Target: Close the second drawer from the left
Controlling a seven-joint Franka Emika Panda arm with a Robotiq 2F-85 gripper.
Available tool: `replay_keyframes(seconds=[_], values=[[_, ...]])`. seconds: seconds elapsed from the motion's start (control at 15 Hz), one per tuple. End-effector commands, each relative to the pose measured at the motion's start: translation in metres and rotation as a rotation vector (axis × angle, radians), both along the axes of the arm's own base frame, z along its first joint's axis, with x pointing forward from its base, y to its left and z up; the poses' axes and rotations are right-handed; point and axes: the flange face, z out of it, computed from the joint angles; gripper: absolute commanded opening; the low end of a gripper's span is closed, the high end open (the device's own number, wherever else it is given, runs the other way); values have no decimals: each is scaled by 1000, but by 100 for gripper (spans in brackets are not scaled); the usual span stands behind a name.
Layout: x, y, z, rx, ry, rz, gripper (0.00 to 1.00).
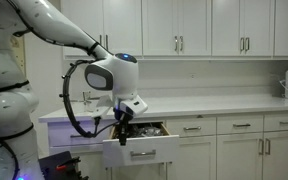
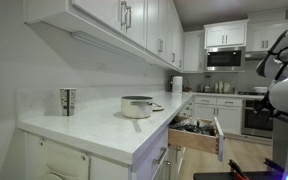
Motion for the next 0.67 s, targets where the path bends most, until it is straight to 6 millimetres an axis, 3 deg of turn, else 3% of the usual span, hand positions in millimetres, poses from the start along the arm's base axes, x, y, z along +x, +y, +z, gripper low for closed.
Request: replay_keyframes(seconds=[0.0,0.2,0.6], values=[[-5,-16,-27,-11,-17,-25,27],[-8,-15,-49,-18,-49,-30,3],[-10,10,-82,13,-125,-7,0]])
